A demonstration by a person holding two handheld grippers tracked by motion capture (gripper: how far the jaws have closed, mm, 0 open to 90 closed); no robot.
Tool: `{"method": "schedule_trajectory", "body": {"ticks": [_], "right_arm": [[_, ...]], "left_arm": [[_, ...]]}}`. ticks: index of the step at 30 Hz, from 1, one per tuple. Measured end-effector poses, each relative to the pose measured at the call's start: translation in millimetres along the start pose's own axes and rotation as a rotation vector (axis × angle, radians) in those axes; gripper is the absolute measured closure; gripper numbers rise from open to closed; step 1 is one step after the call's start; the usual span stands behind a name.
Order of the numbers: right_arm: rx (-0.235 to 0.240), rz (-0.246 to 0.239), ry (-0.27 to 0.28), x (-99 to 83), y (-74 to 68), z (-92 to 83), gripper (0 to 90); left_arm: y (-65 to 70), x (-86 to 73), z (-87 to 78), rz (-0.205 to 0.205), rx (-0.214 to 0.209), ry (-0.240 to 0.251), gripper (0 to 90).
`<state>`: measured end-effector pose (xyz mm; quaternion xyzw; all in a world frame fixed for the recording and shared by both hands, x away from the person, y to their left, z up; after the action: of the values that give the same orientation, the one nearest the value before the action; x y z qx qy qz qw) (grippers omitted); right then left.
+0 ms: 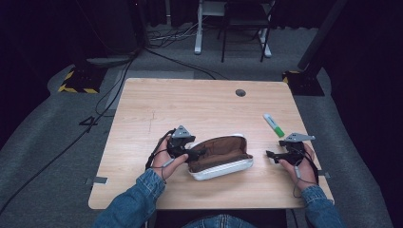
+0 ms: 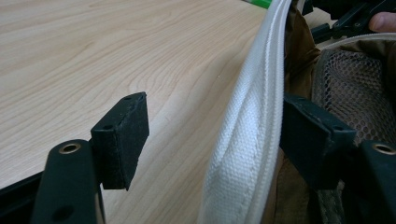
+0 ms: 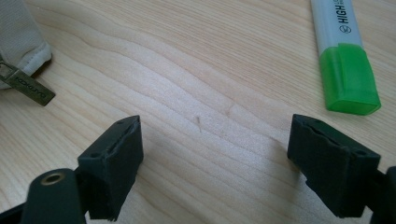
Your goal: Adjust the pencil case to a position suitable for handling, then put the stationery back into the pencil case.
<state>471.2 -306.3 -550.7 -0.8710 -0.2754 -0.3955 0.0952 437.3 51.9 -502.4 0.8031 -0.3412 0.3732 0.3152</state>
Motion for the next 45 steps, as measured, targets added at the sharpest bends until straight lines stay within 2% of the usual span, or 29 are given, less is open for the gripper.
{"method": "schedule_trajectory", "body": {"ticks": [10,13,20,24,30,33,36,41,45], "right_arm": [[0.005,-0.006,0.000,0.1,0.3,0.2,18.4],[0.005,-0.007,0.000,0.1,0.4,0.2,18.3],[0.007,-0.006,0.003,0.5,0.4,0.0,21.2],[0.013,-0.006,0.013,0.8,-0.9,-0.9,26.9],[0.029,-0.002,-0.002,2.9,-1.8,-2.6,32.1],[0.035,0.009,0.020,9.2,-2.7,-6.3,32.1],[0.033,0.008,0.018,13.4,-3.2,-8.4,32.0],[0.078,-0.031,-0.001,18.8,-5.8,-8.3,29.5],[0.064,-0.029,0.007,26.9,-3.3,-6.6,29.7]], "left_arm": [[6.1,-1.1,-22.5,0.082,0.049,0.000,24.2],[7.7,-4.9,-31.2,0.100,0.058,-0.016,23.1],[5.6,-19.9,-48.7,0.079,0.073,-0.021,21.4],[-6.0,-29.3,-57.2,0.096,0.132,-0.045,21.1],[-17.7,-39.2,-62.6,0.087,0.170,-0.078,19.5],[-25.8,-46.4,-65.7,0.078,0.188,-0.101,18.6],[-30.2,-52.7,-68.5,0.070,0.200,-0.119,18.4],[-31.9,-62.7,-75.0,0.071,0.201,-0.159,17.8],[-34.7,-72.9,-80.4,0.074,0.220,-0.196,16.1]]}}
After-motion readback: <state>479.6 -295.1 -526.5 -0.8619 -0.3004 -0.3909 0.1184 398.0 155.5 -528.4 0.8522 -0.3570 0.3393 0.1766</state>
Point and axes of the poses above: each handheld gripper's, and its own axes: z roughly forward along the jaws, x roughly out of its top, y roughly to its right, the point moved 7 cm from there along z, roughly forward along the jaws, and after that the axes turned 4 degrees about -x, right-handed, at the moved point
